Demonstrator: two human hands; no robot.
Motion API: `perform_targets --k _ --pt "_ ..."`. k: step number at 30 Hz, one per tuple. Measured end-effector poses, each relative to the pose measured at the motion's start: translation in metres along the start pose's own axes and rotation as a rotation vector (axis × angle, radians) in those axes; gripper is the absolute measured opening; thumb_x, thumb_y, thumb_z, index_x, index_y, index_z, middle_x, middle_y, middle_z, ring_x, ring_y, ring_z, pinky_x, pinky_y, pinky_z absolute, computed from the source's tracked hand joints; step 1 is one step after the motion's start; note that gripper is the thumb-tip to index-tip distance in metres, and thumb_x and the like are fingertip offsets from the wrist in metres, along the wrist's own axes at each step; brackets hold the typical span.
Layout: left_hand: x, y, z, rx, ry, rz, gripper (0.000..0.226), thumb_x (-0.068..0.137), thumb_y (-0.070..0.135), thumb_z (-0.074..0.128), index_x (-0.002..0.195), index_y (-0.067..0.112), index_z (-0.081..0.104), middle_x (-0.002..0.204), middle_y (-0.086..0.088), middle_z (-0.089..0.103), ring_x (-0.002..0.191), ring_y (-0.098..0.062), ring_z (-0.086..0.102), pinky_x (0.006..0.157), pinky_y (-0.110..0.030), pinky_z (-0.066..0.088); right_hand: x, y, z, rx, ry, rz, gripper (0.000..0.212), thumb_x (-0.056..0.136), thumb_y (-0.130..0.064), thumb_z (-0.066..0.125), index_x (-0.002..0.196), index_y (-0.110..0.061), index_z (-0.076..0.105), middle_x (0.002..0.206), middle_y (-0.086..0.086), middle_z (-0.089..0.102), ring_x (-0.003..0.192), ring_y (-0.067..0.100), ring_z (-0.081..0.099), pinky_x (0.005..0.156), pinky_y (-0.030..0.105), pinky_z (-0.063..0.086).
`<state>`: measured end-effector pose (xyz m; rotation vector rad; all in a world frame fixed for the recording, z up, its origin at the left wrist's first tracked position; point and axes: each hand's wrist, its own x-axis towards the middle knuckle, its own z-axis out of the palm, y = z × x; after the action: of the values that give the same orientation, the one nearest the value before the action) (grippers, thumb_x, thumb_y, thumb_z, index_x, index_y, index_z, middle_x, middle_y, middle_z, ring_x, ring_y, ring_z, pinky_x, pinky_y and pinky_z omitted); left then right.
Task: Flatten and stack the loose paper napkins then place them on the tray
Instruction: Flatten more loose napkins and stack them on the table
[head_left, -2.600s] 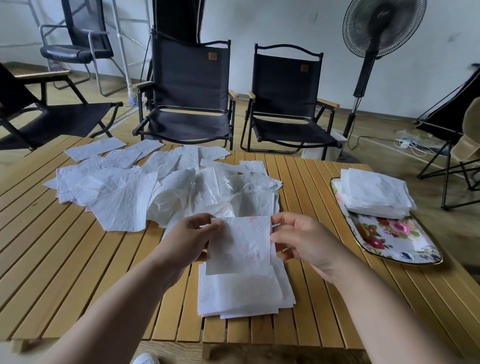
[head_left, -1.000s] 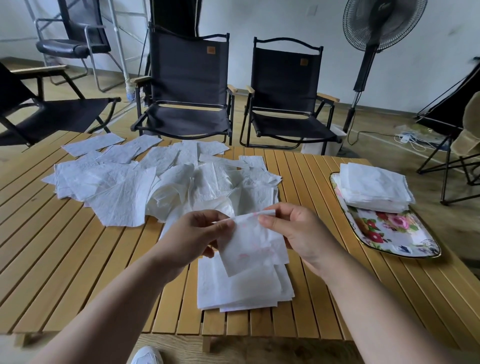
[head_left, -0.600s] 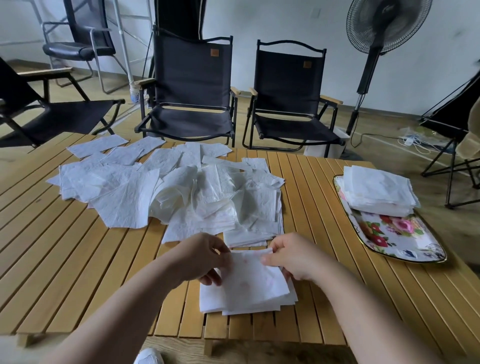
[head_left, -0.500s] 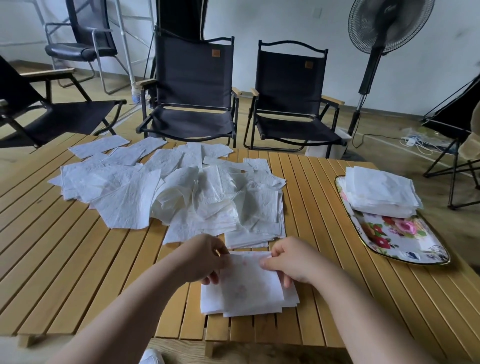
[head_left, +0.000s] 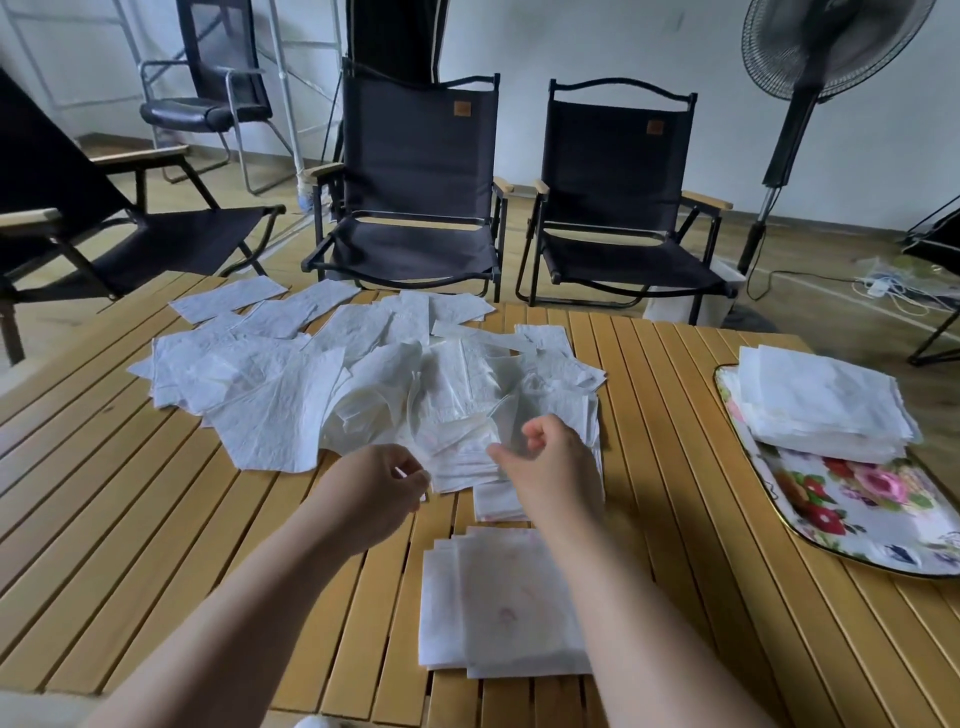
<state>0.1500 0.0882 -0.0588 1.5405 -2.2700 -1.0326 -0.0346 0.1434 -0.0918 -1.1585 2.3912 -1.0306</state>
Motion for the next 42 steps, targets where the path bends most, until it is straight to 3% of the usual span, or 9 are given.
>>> perform_targets --k 2,5,14,18,23,28,32,37,42 --pt "0.000 0.000 -0.002 -0.024 0.021 -0.007 0.014 0.098 0.030 0.056 0.092 0.023 0.066 0.077 0.004 0.072 0.077 -0.025 0.072 0.072 -0.043 0.060 0.004 -0.010 0.011 -0.054 0.029 0.013 0.040 0.086 -0.049 0.072 0.116 -0.025 0.059 0.113 -0.009 0.059 0.107 0.017 0.057 0.091 0.039 0.049" --pt "0.000 -0.001 -0.002 -0.034 0.029 -0.020 0.014 0.099 0.028 0.055 0.093 0.022 0.066 0.078 0.003 0.072 0.079 -0.028 0.072 0.072 -0.043 0.060 0.007 -0.019 0.020 -0.093 0.120 0.002 0.008 0.095 -0.033 0.065 0.095 -0.025 0.063 0.102 -0.008 0.064 0.101 0.018 0.060 0.080 0.032 0.038" --pt "0.003 0.001 0.002 -0.118 0.029 -0.003 0.014 0.100 0.022 0.055 0.093 0.024 0.067 0.084 0.007 0.072 0.073 -0.014 0.067 0.049 -0.020 0.043 -0.003 0.014 -0.009 -0.026 0.105 -0.133 0.010 0.089 -0.027 0.068 0.082 -0.025 0.060 0.089 -0.013 0.058 0.091 0.018 0.060 0.080 0.038 0.053" --pt "0.001 0.007 0.005 -0.141 0.037 0.000 0.014 0.100 0.022 0.055 0.095 0.023 0.068 0.084 0.007 0.073 0.074 -0.015 0.067 0.048 -0.017 0.041 -0.005 0.015 -0.005 -0.003 -0.127 -0.162 0.019 0.093 -0.034 0.067 0.110 -0.035 0.073 0.144 -0.012 0.049 0.136 0.017 0.040 0.112 0.045 0.037" --pt "-0.001 0.004 0.004 -0.137 0.032 0.006 0.014 0.100 0.022 0.054 0.095 0.023 0.067 0.085 0.007 0.072 0.074 -0.015 0.067 0.048 -0.017 0.042 -0.008 -0.011 0.007 -0.201 -0.211 -0.226 0.050 0.104 -0.031 0.044 0.154 -0.027 0.040 0.165 -0.013 0.024 0.150 0.014 0.018 0.117 0.046 0.018" --pt "0.003 -0.001 -0.001 -0.180 0.060 0.001 0.014 0.100 0.022 0.054 0.101 0.022 0.068 0.093 0.005 0.072 0.080 -0.013 0.067 0.064 -0.026 0.052 -0.010 -0.017 -0.011 0.222 0.094 -0.235 0.027 0.098 -0.018 0.064 0.124 -0.015 0.071 0.125 -0.003 0.071 0.114 0.004 0.064 0.098 0.021 0.051" --pt "0.005 0.001 0.002 -0.297 0.087 0.046 0.027 0.098 0.032 0.059 0.125 0.026 0.058 0.113 0.006 0.066 0.096 -0.015 0.065 0.075 -0.029 0.055 -0.014 -0.026 -0.043 0.621 0.007 -0.205 0.012 0.089 -0.012 0.074 0.092 -0.023 0.077 0.086 -0.013 0.075 0.081 -0.002 0.066 0.070 0.014 0.051" --pt "0.000 0.010 0.002 -0.799 -0.117 -0.011 0.066 0.080 0.053 0.075 0.137 0.027 0.052 0.129 -0.001 0.063 0.117 -0.019 0.061 0.093 -0.040 0.054 -0.030 -0.031 -0.072 1.037 -0.178 -0.165 0.028 0.086 0.007 0.068 0.095 -0.020 0.068 0.089 -0.005 0.074 0.085 0.009 0.068 0.074 0.023 0.054" --pt "-0.010 0.018 0.000 -0.970 -0.292 -0.029 0.040 0.081 0.032 0.071 0.116 0.013 0.070 0.118 -0.010 0.072 0.114 -0.029 0.065 0.100 -0.040 0.050 -0.038 -0.012 -0.098 1.061 -0.222 -0.070 0.040 0.075 -0.007 0.073 0.111 -0.024 0.069 0.099 0.001 0.076 0.092 0.016 0.069 0.079 0.032 0.054"
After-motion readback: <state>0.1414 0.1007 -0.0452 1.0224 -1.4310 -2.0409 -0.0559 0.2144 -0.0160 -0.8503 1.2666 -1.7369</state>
